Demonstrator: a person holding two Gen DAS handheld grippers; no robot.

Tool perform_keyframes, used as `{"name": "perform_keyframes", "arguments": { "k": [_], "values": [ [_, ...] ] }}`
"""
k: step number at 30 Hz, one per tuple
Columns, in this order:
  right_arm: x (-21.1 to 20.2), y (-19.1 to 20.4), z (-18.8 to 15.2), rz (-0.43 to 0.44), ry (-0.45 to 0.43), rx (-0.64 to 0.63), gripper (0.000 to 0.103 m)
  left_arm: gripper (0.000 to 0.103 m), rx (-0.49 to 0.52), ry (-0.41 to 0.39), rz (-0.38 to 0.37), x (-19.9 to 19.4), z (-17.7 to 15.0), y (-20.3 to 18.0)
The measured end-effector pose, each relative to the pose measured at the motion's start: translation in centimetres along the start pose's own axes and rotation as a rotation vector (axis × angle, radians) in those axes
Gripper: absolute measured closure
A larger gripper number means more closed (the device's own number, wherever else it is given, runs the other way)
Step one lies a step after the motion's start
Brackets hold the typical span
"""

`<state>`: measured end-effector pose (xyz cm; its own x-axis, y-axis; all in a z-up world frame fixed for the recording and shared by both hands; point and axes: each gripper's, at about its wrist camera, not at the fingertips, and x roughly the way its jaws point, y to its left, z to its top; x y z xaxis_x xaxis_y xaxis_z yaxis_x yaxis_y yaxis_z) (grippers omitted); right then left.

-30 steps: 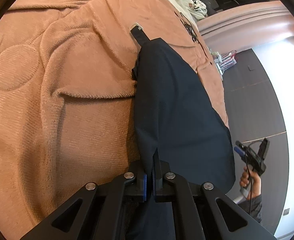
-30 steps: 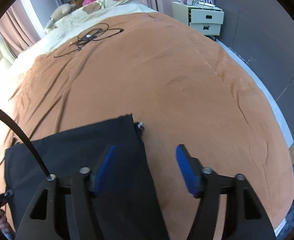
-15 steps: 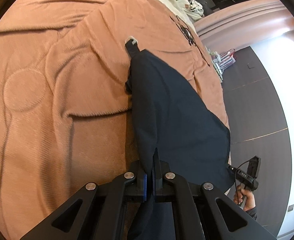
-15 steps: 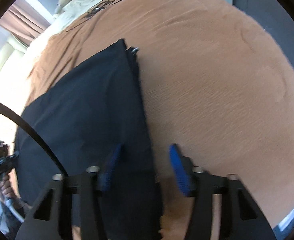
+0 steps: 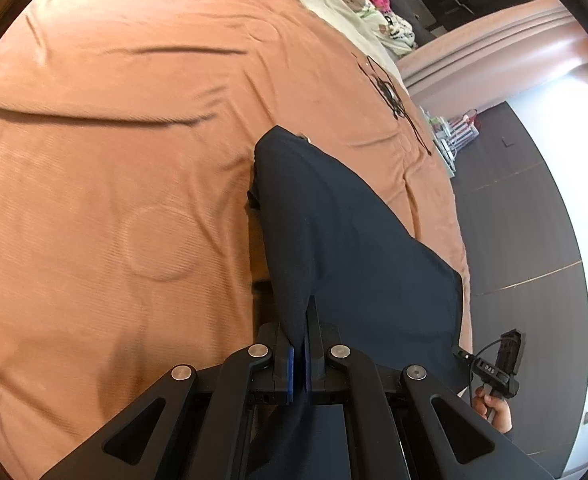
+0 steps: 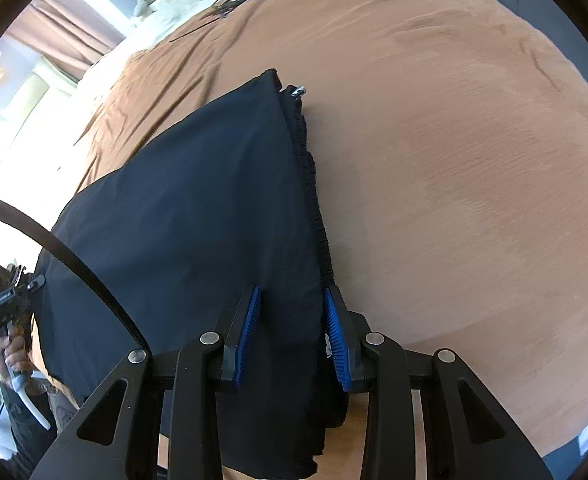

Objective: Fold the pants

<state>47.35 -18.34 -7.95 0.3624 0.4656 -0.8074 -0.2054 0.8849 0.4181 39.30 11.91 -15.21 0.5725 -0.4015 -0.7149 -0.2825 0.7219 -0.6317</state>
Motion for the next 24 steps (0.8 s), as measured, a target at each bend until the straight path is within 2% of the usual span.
{"name": "perform_keyframes", "arguments": {
  "k": [18, 24],
  "values": [
    [3.3, 6.6, -1.6, 0.035, 0.014, -0.082, 0.072, 0.1, -0.086, -0.026, 0.081, -5.5, 1.7, 8.9],
    [4.7, 7.1, -1.7, 0.066, 0.022, -0.092, 0.072, 0.1, -0.103, -0.037, 0.103, -7.6, 1.7, 11.1]
  ]
}}
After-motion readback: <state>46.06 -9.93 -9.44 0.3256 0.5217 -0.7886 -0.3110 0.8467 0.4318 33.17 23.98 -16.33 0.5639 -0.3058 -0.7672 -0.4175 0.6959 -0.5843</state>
